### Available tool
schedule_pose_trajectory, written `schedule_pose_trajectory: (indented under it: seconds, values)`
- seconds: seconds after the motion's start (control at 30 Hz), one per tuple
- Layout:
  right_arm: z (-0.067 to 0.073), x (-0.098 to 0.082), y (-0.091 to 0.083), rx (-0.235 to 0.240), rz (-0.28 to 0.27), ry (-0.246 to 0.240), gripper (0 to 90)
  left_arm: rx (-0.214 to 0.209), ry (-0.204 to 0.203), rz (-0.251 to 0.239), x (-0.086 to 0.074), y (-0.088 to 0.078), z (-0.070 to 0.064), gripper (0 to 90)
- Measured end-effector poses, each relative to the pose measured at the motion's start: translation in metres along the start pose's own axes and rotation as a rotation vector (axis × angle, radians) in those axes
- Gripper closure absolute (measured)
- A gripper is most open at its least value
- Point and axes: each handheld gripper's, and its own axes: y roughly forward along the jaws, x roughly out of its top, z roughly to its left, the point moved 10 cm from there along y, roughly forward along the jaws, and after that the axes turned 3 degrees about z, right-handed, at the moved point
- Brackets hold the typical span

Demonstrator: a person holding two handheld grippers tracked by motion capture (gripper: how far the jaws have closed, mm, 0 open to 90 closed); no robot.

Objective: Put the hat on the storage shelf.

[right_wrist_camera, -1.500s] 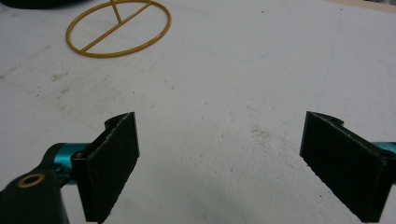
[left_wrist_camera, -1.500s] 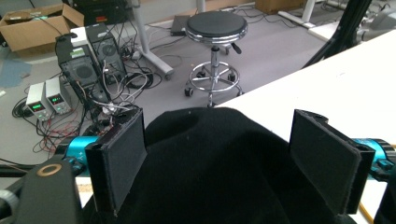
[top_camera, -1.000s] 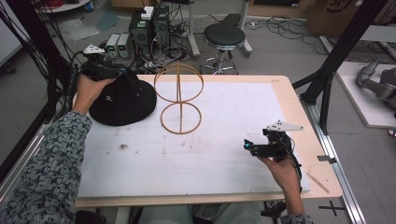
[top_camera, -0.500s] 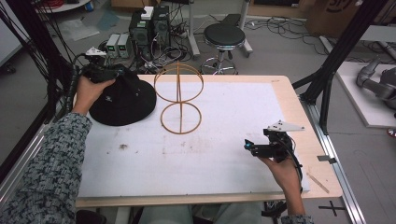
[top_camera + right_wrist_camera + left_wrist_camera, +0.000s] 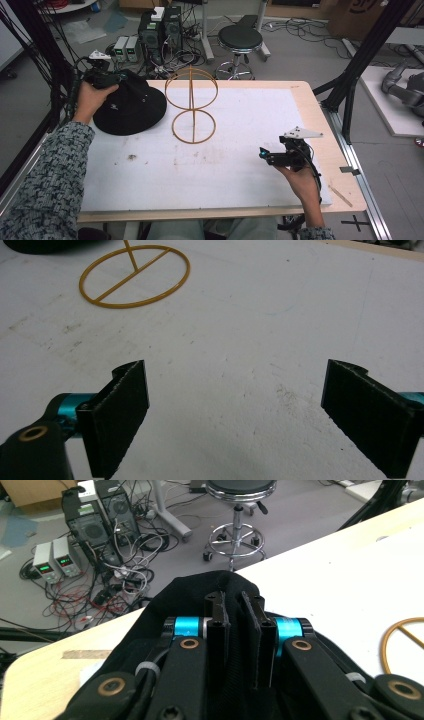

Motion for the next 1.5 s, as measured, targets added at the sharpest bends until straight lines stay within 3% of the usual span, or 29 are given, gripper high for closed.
schedule_pose_trajectory:
  seconds: [0.27, 0.9, 1.27, 1.5]
  values:
    - [0.002, 0.005, 0.003, 0.010, -0.005, -0.005, 11.5, 0.010, -0.019, -0.021, 0.004, -0.021, 0.008, 82.3]
    - [0.007, 0.022, 0.019, 0.049, -0.026, -0.011, 11.5, -0.016, -0.039, -0.134, 0.028, -0.086, 0.021, 82.3]
    - [0.010, 0.029, 0.027, 0.068, -0.033, -0.018, 11.5, -0.041, -0.032, -0.188, 0.044, -0.117, 0.021, 82.4]
    - [0.012, 0.032, 0.027, 0.075, -0.037, -0.019, 11.5, -0.087, -0.042, -0.235, 0.062, -0.133, 0.013, 82.4]
